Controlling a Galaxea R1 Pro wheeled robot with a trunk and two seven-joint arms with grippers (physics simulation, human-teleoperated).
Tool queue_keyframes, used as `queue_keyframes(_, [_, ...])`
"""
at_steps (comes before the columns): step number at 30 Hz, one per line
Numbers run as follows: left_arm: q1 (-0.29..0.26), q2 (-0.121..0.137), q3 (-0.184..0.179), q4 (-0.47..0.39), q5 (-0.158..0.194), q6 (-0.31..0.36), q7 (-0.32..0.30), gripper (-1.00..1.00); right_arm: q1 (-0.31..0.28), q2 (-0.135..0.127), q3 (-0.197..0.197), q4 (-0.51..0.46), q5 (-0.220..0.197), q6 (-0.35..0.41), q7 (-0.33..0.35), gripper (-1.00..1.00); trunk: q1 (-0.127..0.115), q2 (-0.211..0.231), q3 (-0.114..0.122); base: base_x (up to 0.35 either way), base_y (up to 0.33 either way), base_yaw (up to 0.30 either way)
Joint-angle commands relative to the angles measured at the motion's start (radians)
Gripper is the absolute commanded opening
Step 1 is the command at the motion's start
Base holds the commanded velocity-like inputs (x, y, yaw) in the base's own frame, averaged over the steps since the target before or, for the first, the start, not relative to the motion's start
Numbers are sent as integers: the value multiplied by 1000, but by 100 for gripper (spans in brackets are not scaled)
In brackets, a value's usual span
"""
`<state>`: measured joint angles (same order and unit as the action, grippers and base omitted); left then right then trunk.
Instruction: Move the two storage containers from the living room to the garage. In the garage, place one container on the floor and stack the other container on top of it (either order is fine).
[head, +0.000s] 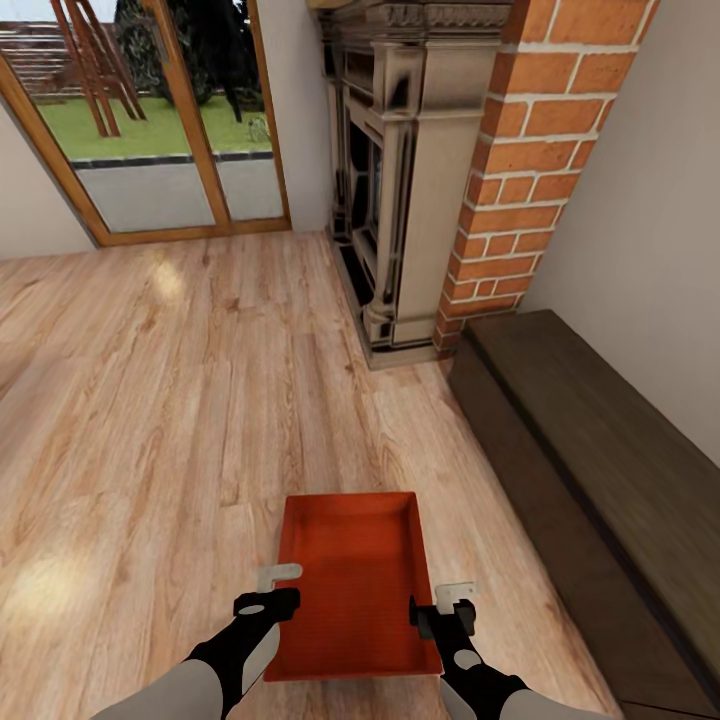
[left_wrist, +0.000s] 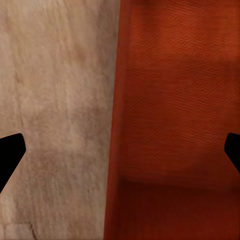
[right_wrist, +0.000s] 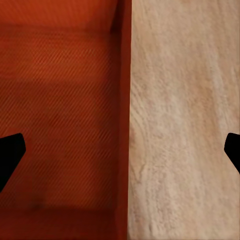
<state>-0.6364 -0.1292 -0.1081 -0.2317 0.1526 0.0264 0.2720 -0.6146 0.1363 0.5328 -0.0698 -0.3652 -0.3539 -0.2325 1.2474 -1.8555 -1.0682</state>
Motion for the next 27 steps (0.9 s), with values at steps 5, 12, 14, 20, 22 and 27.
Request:
queue_keyframes(5, [0, 0, -9, -1, 10, 3, 6, 100, -1, 0, 9, 1, -8, -3, -4, 100, 19, -36, -16, 0, 0, 0])
queue_keyframes(12, [0, 0, -9, -1, 10, 3, 6, 100, -1, 0, 9, 1, -8, -3, -4, 100, 46, -85, -38, 0, 0, 0])
queue_keyframes(14, [0, 0, -9, -1, 10, 3, 7, 100, -1, 0, 9, 1, -8, -3, -4, 100, 54, -99, -45, 0, 0, 0])
queue_keyframes(20, [0, 0, -9, -1, 10, 2, 7, 100, -1, 0, 9, 1, -8, -3, -4, 100, 77, -141, -63, 0, 0, 0])
queue_keyframes(22, [0, 0, -9, -1, 10, 2, 7, 100, -1, 0, 9, 1, -8, -3, -4, 100, 84, -155, -70, 0, 0, 0])
queue_keyframes(27, [0, 0, -9, -1, 10, 1, 7, 100, -1, 0, 9, 1, -8, -3, -4, 100, 103, -190, -85, 0, 0, 0])
